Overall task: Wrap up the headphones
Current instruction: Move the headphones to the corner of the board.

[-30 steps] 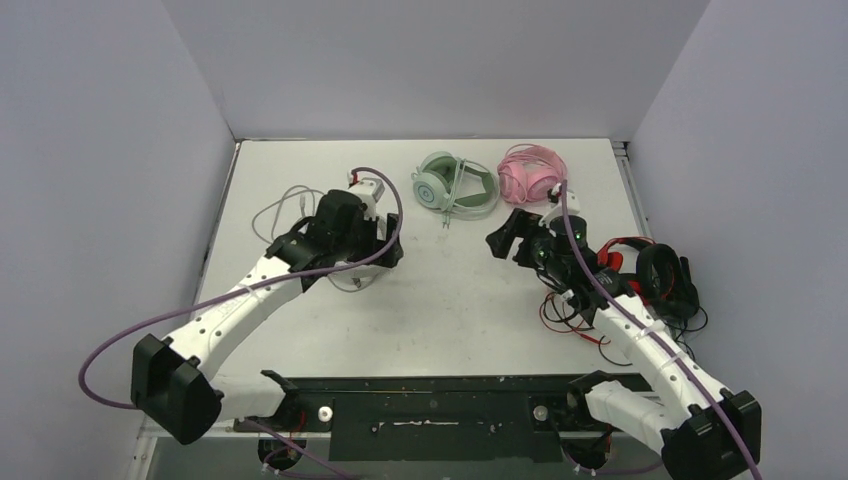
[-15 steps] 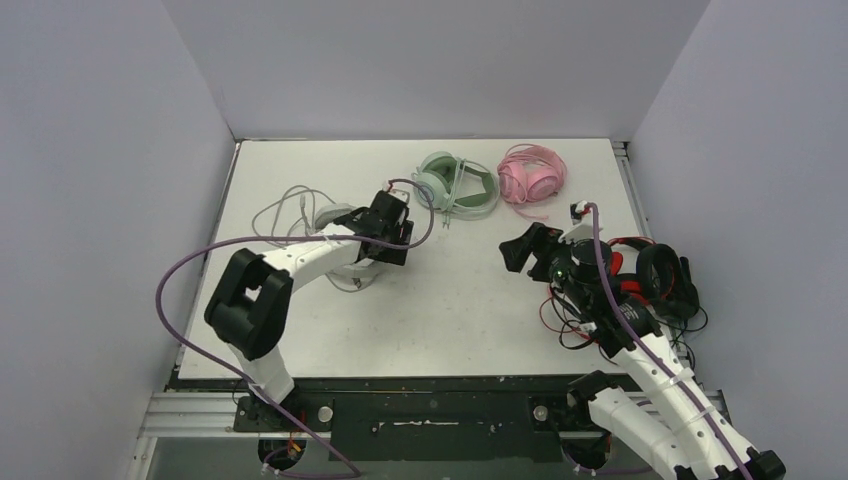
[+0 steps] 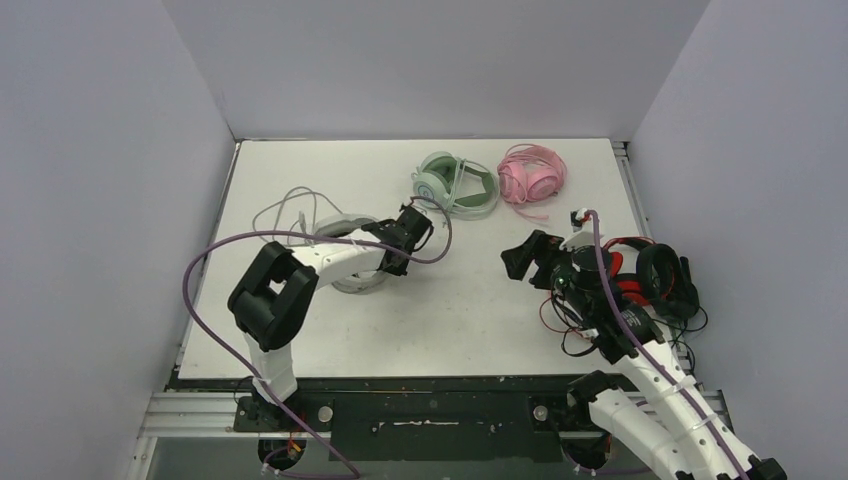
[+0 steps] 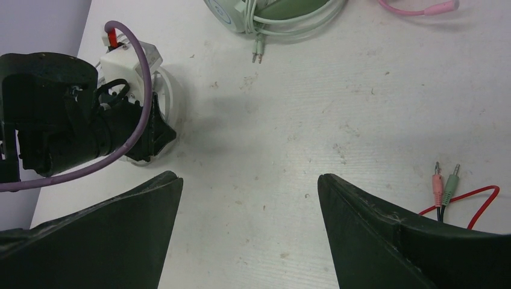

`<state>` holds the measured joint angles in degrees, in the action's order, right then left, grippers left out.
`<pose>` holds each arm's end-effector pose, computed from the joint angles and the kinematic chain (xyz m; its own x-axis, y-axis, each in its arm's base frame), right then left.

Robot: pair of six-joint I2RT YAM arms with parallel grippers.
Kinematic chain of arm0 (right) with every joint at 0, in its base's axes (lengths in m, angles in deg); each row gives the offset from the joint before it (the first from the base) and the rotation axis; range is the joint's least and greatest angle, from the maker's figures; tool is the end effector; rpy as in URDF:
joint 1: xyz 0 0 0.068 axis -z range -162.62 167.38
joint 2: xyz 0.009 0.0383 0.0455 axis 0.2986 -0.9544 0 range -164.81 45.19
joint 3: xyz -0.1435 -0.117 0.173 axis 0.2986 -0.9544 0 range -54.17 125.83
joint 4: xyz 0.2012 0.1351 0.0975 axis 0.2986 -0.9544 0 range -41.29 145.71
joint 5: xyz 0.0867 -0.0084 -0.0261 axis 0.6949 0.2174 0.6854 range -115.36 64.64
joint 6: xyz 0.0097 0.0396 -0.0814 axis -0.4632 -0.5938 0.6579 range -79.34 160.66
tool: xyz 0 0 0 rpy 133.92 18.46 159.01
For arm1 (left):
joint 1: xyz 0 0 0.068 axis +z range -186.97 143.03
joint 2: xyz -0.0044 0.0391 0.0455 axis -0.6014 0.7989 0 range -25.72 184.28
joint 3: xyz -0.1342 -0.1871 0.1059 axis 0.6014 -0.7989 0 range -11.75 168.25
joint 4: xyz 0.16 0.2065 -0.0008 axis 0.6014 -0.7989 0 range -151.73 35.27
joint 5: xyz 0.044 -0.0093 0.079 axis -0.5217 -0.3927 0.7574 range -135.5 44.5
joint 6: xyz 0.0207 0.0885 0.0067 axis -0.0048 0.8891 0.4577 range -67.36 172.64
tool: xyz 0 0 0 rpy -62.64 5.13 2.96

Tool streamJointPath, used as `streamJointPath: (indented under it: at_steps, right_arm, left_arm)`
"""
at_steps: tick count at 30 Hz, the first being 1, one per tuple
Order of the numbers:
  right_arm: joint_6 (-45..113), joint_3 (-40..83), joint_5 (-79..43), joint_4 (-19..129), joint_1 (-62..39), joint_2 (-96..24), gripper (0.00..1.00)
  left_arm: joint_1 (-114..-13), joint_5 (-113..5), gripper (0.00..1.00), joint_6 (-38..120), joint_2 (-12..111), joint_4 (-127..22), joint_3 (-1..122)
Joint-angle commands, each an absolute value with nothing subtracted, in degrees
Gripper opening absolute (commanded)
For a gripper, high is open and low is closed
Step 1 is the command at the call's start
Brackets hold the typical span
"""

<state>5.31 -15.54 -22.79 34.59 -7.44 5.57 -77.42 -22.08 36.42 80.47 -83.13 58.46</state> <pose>0.2000 0.0964 0.2664 -0.5432 0.3856 -0.7458 -0.1751 0.8167 0.5498 0.3147 -0.2256 0.1183 -0.7886 0.3354 -0.5154 0.2544 0.9410 0.2232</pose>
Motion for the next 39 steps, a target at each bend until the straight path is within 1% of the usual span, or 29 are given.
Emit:
streamJointPath:
  at_steps: [1, 4, 8, 10, 13, 16, 18, 20, 23, 27, 29, 31, 33, 37, 39]
  right_arm:
    - [5.52, -14.53, -23.99, 35.05, -7.75, 6.24, 0.85]
    - [4.91, -14.26, -25.18, 33.65, -7.71, 8.11, 0.85]
    - [3.94, -15.77, -27.61, 32.92, -7.67, 10.95, 0.86]
    - [3.84, -16.89, -27.07, 32.82, -7.67, 11.46, 0.86]
    - [3.83, -18.27, -24.46, 33.74, -7.68, 10.89, 0.87]
    - [5.00, -19.23, -18.49, 36.64, -7.77, 9.16, 0.86]
    - [5.14, -19.62, -14.31, 38.75, -7.83, 8.10, 0.86]
    - [4.79, -19.95, -10.50, 40.75, -7.82, 7.28, 0.87]
    - [3.30, -20.20, -7.36, 42.79, -7.94, 6.34, 0.88]
    - [2.01, -19.92, -7.73, 43.20, -7.99, 5.40, 0.89]
    - [1.52, -19.85, -9.33, 42.19, -7.98, 5.00, 0.94]
    - [1.24, -19.96, -11.56, 40.17, -7.96, 4.56, 0.96]
    - [1.56, -20.34, -13.09, 38.29, -7.94, 4.26, 0.97]
    - [1.89, -21.87, -13.79, 36.07, -7.91, 3.95, 0.97]
    - [1.97, -22.57, -13.17, 35.54, -7.96, 3.65, 0.97]
  left_arm:
    - [-79.31, -19.26, 0.09, 35.54, 76.36, -86.02, 58.89]
    - [-80.57, -20.90, 0.05, 35.35, 73.99, -88.22, 59.22]
    - [-84.85, -23.67, 0.04, 34.91, 68.29, -91.35, 60.59]
    - [-86.50, -27.43, 0.04, 34.03, 64.93, -92.13, 61.42]
    - [-86.92, -36.98, 0.05, 30.07, 58.84, -91.68, 62.03]
    - [-86.91, -44.90, 0.06, 24.62, 51.47, -86.44, 59.57]
    - [-86.98, -49.88, 0.06, 20.03, 46.23, -80.75, 55.76]
    - [-86.99, -53.93, 0.06, 15.68, 41.75, -73.36, 52.19]
    - [-87.08, -58.14, 0.07, 10.38, 37.80, -66.68, 48.04]
    - [-87.15, -60.74, 0.07, 8.37, 37.10, -64.86, 45.69]
    - [-87.23, -58.67, 0.07, 9.50, 37.76, -66.40, 44.72]
    - [-87.51, -56.98, 0.08, 11.38, 39.07, -66.84, 43.37]
    - [-87.95, -55.19, 0.10, 13.13, 41.11, -66.74, 41.92]
    - [-88.93, -53.65, 0.10, 14.43, 45.14, -62.69, 38.47]
    - [-89.54, -53.30, 0.15, 13.71, 46.28, -60.30, 36.95]
